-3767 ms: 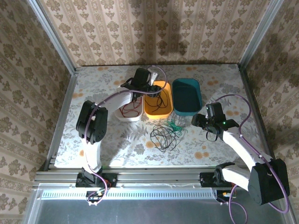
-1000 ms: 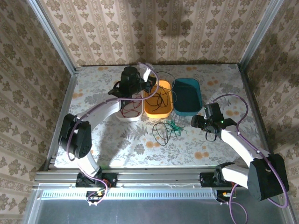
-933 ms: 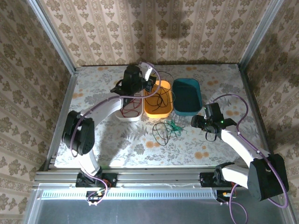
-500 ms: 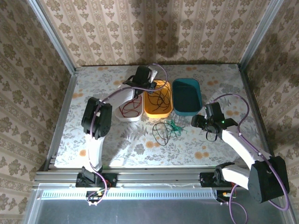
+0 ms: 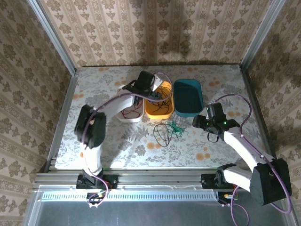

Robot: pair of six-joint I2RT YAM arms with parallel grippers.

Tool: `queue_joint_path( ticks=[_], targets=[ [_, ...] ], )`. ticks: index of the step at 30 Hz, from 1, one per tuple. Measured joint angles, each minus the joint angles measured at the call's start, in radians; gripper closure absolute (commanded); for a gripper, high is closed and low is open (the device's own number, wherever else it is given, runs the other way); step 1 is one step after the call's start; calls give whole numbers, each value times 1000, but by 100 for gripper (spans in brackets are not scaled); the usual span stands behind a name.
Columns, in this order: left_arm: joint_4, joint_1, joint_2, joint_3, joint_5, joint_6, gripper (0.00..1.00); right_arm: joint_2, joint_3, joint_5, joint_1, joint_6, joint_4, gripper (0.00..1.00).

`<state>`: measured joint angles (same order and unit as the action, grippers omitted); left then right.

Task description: Untangle the cables

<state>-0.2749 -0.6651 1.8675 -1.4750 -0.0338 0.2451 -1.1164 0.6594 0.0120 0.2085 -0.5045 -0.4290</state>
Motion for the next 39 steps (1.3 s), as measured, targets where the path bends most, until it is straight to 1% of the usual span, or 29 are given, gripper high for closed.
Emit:
queue_joint_path(
  ticks=[1,4,7,10,12,15,20,27,29,30,33,35,36,37,38,39],
  targets=[
    [6,-25,-67,51,30,32,24,-2,0,0,0,0,2,26],
    [18,-95,-205,172,123,90,24,-22,0,-4,0,0,6,26],
    [20,-138,-245,282,185,105,24,-44,0,-6,2,3,7,26],
    [9,-161,-209,376,186,104,25,-60,0,-11,2,3,11,26],
    [-10,-174,-167,405,175,90,24,-66,0,-11,4,3,13,26],
    [-14,-190,-113,408,162,46,21,-68,0,-12,4,3,14,26],
    [33,-191,-100,408,141,-29,19,-68,0,-12,6,5,14,26],
    [51,-190,-33,392,98,-87,20,-68,0,-12,6,8,14,26],
    [48,-190,-13,391,88,-103,22,-68,0,-12,6,7,14,26],
    [41,-190,-12,385,81,-109,25,-68,0,-12,6,8,14,26],
    [29,-192,-8,373,39,-129,52,-67,0,-12,6,7,14,26],
    [21,-192,-8,373,35,-142,72,-65,0,-12,6,7,14,26],
    [19,-193,-8,373,37,-145,84,-63,0,-12,6,7,14,26],
    [19,-194,-8,374,36,-148,93,-61,0,-12,6,7,14,26],
    [20,-193,-9,376,37,-151,99,-60,0,-11,6,7,14,26],
    [21,-194,-12,379,35,-147,100,-59,0,-11,6,7,14,26]
  ],
)
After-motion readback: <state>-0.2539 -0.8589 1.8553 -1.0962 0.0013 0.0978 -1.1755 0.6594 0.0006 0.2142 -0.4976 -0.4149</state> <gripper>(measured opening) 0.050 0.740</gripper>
